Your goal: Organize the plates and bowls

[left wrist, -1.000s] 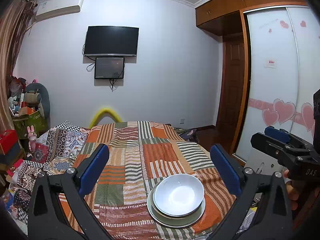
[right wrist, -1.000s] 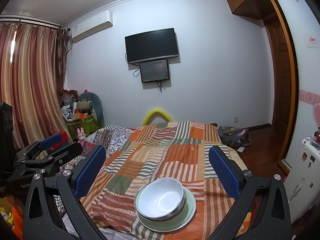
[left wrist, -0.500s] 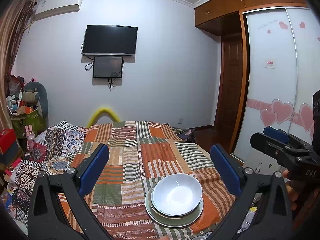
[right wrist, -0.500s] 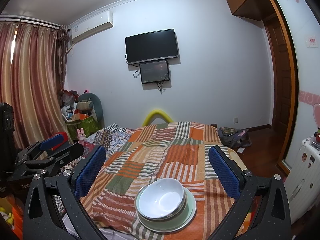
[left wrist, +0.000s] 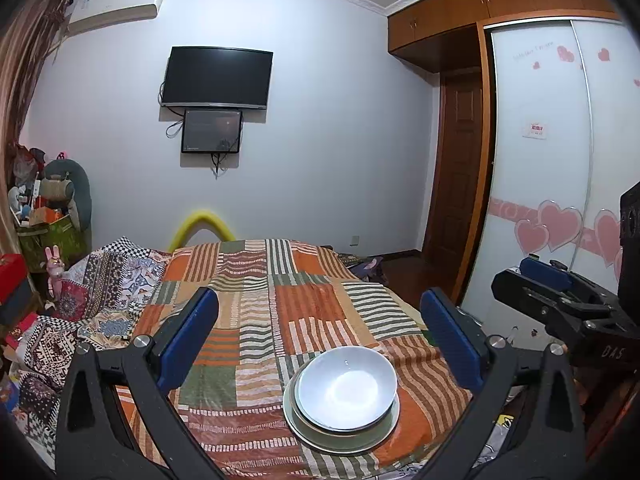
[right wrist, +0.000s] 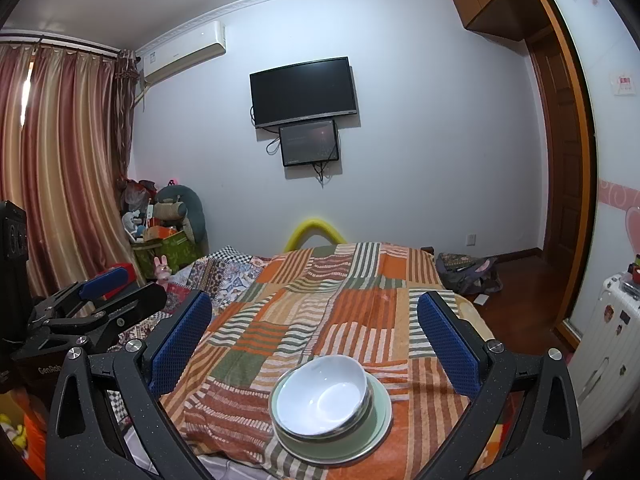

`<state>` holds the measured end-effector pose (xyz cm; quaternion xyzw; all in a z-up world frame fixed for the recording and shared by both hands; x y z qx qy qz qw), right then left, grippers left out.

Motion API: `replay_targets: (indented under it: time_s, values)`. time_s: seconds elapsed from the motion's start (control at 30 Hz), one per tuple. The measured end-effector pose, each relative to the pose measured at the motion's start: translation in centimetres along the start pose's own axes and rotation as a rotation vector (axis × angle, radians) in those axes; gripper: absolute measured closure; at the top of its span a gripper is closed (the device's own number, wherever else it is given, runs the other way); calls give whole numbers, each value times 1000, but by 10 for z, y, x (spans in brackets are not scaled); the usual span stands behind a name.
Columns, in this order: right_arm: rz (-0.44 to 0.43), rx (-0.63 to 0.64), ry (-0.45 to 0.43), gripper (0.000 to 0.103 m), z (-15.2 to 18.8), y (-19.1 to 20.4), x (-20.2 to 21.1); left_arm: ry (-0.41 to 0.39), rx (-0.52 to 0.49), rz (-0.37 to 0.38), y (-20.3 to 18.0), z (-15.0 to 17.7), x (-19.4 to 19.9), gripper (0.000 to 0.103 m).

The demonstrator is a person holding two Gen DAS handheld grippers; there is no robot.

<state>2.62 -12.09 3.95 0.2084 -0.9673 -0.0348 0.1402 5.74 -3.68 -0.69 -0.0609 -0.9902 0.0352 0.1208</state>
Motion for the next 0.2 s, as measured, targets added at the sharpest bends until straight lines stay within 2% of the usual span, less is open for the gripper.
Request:
replay_targets:
  time_s: [0.2]
  values:
    - [-2,3,4,1,4,1,0,7,-2,9,-2,1,-1,0]
Point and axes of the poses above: each gripper's, at about its wrist camera, not at the fingertips, and x roughly against the way its jaws point, y to its left, z to its underside, the point moved 10 cm from there along -x, roughly the way its jaws point, and after that the axes turned 1 degree about -y, right-handed, at the moved point
